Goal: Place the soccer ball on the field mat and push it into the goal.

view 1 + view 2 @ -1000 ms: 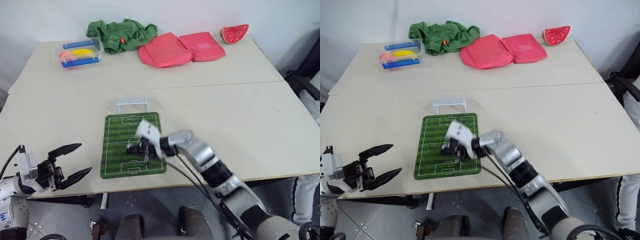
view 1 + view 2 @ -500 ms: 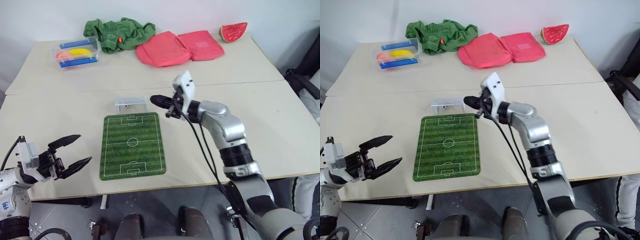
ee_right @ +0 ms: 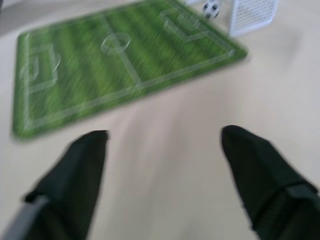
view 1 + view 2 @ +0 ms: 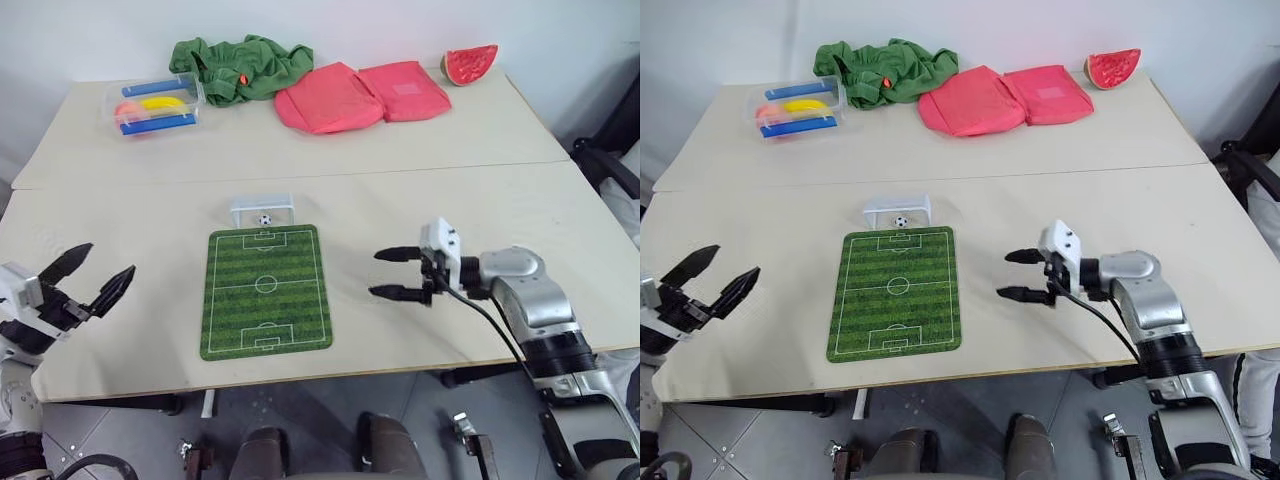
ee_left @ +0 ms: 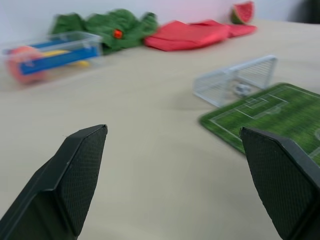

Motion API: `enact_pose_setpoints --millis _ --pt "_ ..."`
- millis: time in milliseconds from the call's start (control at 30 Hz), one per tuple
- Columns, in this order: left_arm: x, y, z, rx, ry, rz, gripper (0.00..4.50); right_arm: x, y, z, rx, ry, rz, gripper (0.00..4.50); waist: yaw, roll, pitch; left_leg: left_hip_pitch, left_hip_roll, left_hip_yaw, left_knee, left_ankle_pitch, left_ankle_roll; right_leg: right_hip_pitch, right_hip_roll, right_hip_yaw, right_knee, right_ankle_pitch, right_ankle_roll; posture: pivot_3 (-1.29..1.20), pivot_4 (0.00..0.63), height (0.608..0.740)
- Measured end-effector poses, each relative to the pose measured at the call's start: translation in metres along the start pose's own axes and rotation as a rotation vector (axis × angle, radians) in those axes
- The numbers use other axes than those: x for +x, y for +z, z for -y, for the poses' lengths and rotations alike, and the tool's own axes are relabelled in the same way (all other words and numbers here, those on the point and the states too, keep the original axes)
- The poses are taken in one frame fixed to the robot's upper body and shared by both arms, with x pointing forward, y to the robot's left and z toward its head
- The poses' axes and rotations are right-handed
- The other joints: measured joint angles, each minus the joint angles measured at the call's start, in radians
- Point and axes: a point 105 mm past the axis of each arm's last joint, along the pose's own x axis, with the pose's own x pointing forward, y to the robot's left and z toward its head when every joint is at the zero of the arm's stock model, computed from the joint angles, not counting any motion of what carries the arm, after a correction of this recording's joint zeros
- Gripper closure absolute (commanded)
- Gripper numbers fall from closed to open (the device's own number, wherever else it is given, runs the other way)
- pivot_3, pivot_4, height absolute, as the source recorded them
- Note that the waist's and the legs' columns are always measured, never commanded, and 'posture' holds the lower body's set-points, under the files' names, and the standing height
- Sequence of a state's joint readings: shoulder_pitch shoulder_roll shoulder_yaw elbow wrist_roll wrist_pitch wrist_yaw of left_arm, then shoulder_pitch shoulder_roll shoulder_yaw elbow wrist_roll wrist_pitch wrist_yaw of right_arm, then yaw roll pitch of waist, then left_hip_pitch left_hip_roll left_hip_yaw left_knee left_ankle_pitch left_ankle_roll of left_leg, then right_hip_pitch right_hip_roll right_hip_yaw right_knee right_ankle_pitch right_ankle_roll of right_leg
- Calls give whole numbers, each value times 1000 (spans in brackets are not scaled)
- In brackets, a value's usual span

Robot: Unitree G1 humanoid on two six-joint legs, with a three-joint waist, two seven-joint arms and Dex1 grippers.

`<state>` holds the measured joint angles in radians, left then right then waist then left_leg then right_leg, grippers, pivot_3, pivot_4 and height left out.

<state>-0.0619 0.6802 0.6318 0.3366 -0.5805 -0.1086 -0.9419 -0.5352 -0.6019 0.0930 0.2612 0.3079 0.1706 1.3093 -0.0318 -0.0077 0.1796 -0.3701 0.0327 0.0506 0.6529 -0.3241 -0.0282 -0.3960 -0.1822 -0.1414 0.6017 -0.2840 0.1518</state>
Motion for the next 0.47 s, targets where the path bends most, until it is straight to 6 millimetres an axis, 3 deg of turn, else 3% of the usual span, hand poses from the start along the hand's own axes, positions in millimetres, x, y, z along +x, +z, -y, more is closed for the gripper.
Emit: enact_pose_setpoints --millis 200,467 --pt "-26 -11 -1 -14 31 -63 0 -29 -13 10 -51 -49 41 10 1 0 0 1 0 1 2 0 0 1 0 1 0 0 0 0 150 740" --pt "-31 -9 -5 -28 66 -54 0 -45 -19 24 -66 -108 25 10 3 0 0 1 0 1 4 0 0 1 0 1 1 0 0 0 150 740"
